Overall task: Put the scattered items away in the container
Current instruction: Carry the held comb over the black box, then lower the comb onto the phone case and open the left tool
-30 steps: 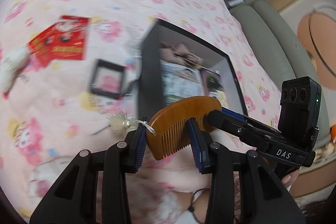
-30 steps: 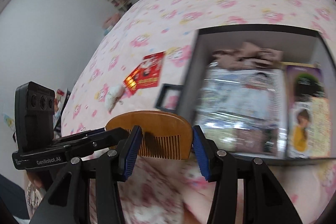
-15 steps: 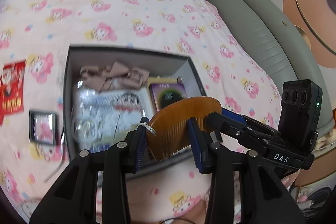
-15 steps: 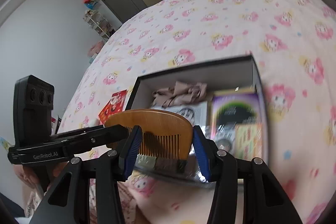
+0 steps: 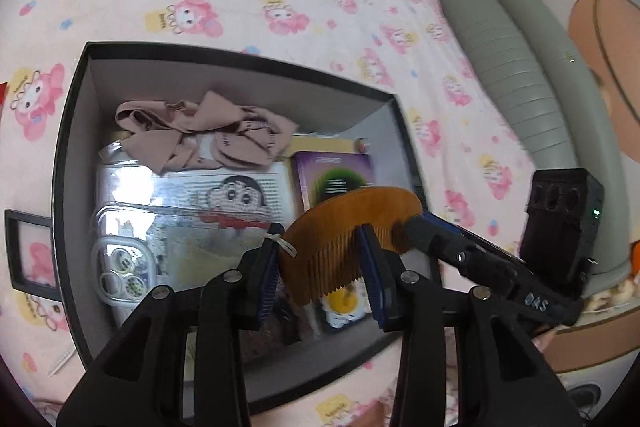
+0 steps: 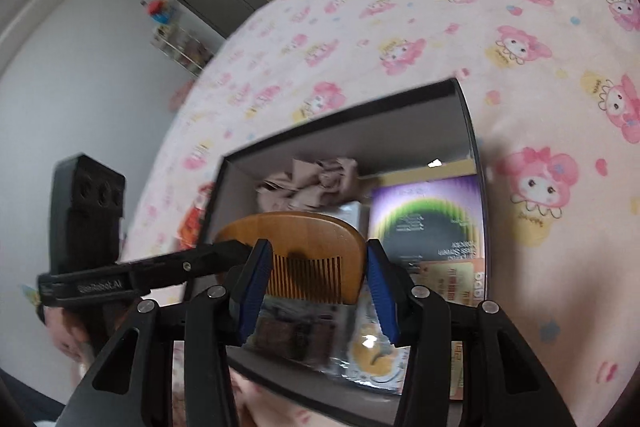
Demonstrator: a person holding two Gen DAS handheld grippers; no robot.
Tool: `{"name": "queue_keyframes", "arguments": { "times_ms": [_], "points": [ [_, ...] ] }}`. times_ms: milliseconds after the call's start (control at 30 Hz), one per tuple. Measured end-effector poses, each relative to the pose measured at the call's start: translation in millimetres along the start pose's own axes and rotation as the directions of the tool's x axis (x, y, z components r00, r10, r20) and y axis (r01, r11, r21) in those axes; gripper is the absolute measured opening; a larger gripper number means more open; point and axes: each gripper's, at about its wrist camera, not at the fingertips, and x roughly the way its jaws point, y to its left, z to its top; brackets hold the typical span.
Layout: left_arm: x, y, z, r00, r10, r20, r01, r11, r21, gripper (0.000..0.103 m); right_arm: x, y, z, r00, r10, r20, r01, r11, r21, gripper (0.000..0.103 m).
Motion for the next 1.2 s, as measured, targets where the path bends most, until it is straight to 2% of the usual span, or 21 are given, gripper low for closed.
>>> {"name": "queue_keyframes", "arguments": {
  "times_ms": [133,267,400,433,567,633,733,800,900,967,1067,1200],
  "points": [
    [7.0,7.6,-5.7,0.998,0.061,-0.024,-0.061,0.998,0.003,0.038,24.3,1.9,-8.8,0.994,-0.074,-0.084,0.07,0.997,-0.042,0.044],
    [9.5,22.2,-15.7,0.987,0.147,-0.067,-0.147,0.989,0.006,0.04,49.4,15.1,-21.7,0.979,-0.126,-0.162,0.109,0.988,-0.111,0.044],
    [10.9,31.6,-25.0,0.966,0.241,-0.09,-0.24,0.971,0.015,0.037,71.8,24.3,-33.3,0.959,-0.15,-0.238,0.117,0.982,-0.148,0.044],
    [12.1,33.6,-26.8,0.956,0.278,-0.092,-0.277,0.961,0.024,0.037,74.3,26.9,-35.9,0.957,-0.155,-0.246,0.117,0.98,-0.162,0.044],
    [12.7,32.1,-32.0,0.933,0.347,-0.094,-0.345,0.938,0.038,0.034,72.3,28.5,-38.6,0.959,-0.162,-0.232,0.126,0.979,-0.162,0.044],
    [6.1,24.4,-32.8,0.924,0.378,-0.047,-0.376,0.925,0.054,0.034,65.7,23.8,-34.8,0.962,-0.191,-0.196,0.164,0.976,-0.143,0.044],
    [-2.6,18.4,-30.8,0.932,0.362,0.013,-0.362,0.93,0.058,0.034,54.2,14.5,-29.9,0.954,-0.268,-0.135,0.251,0.959,-0.13,0.044],
    [-0.1,18.6,-25.1,0.94,0.34,0.014,-0.34,0.938,0.062,0.034,52.8,10.6,-29.7,0.947,-0.288,-0.144,0.273,0.955,-0.117,0.042],
    [11.9,19.1,-18.9,0.954,0.301,-0.005,-0.301,0.952,0.059,0.034,57.5,11.3,-33.2,0.942,-0.287,-0.175,0.268,0.956,-0.122,0.039],
    [19.0,24.9,-16.5,0.951,0.307,-0.042,-0.306,0.952,0.034,0.034,63.2,16.4,-35.1,0.942,-0.274,-0.193,0.251,0.959,-0.135,0.037],
    [16.1,25.5,-19.9,0.937,0.347,-0.038,-0.346,0.938,0.041,0.034,74.5,23.3,-34.5,0.953,-0.193,-0.232,0.171,0.979,-0.111,0.037],
    [-0.2,26.8,-21.4,0.943,0.332,-0.007,-0.332,0.943,0.026,0.034,83.3,33.6,-38.1,0.964,-0.06,-0.258,0.036,0.995,-0.095,0.037]
  ]
}}
